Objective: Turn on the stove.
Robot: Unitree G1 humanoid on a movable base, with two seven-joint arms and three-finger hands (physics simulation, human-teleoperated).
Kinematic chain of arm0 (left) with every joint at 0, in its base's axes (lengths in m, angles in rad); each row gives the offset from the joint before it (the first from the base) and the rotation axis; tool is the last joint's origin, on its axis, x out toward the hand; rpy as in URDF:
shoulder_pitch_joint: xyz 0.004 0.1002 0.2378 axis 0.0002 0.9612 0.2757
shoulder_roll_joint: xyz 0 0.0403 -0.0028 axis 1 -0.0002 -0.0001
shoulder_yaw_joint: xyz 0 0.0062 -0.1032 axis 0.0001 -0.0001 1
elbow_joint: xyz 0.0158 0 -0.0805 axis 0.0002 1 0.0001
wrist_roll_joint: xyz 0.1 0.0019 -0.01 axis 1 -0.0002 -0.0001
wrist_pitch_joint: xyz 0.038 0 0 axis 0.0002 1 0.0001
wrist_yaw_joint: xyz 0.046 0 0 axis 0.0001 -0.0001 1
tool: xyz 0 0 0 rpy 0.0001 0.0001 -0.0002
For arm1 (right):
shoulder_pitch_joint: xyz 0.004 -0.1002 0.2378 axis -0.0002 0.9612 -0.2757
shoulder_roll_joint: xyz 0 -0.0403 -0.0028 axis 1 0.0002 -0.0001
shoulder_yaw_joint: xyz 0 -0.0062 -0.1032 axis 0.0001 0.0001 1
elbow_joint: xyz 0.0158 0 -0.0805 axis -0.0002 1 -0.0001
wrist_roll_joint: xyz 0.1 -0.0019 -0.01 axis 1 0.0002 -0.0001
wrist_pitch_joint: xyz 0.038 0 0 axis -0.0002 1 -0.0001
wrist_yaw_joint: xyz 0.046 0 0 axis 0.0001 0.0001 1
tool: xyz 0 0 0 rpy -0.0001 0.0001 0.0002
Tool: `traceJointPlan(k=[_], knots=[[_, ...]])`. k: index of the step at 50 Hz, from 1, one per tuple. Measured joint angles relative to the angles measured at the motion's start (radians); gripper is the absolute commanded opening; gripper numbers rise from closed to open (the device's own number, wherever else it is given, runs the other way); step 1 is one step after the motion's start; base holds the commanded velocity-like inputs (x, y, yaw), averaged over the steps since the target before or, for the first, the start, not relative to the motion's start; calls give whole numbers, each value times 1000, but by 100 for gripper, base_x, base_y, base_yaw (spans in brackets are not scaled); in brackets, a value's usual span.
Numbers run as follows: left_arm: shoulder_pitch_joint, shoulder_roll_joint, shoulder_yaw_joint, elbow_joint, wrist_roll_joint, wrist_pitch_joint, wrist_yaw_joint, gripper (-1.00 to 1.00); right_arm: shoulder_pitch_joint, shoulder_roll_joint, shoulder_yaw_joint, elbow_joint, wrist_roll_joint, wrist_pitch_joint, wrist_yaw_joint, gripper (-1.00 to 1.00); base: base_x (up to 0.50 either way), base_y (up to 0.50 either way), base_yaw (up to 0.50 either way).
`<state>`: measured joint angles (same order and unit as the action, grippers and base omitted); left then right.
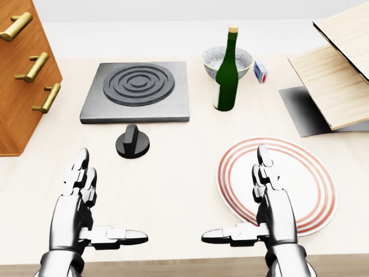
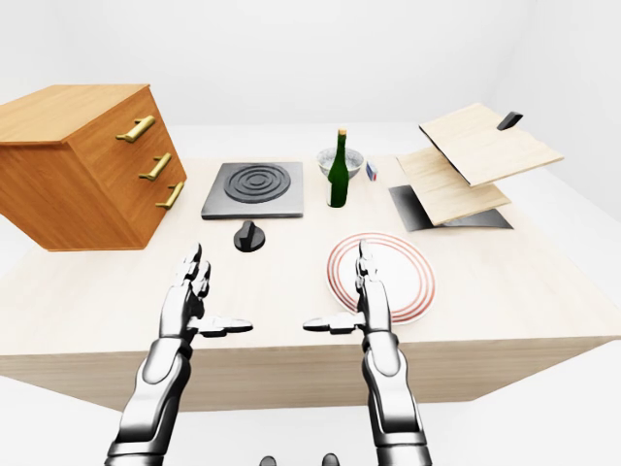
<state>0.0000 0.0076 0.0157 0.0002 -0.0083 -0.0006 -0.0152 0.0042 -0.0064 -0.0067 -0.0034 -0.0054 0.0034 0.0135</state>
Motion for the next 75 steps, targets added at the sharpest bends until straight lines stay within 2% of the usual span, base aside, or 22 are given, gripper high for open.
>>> traceJointPlan(k=[17, 39, 47, 57, 61, 65, 75], knots=[[2, 10, 22, -1, -12, -1, -19, 100, 11, -6, -8, -13, -4, 9, 31, 100, 2, 0, 0], [-1, 15, 32, -5, -20, 4, -23, 100, 14, -10, -16, -24, 16, 10, 57, 100, 37, 0, 0], [-4, 15, 33, -6, -21, 5, -24, 100, 13, -9, -16, -24, 15, 6, 59, 100, 32, 0, 0], [-12, 17, 37, 8, -22, 3, -23, 100, 18, -8, -18, -23, 20, -15, 56, 100, 0, 0, 0], [-19, 17, 36, 25, -21, -3, -21, 100, 19, -8, -20, -23, 24, -19, 56, 100, 0, 0, 0], [-37, 16, 32, 67, -15, -19, -17, 100, 19, -8, -21, -24, 28, -21, 56, 100, 0, 0, 0], [-112, 12, 20, 247, 4, -86, 1, 100, 16, -10, -27, -27, 39, -14, 57, 100, 0, 0, 0]])
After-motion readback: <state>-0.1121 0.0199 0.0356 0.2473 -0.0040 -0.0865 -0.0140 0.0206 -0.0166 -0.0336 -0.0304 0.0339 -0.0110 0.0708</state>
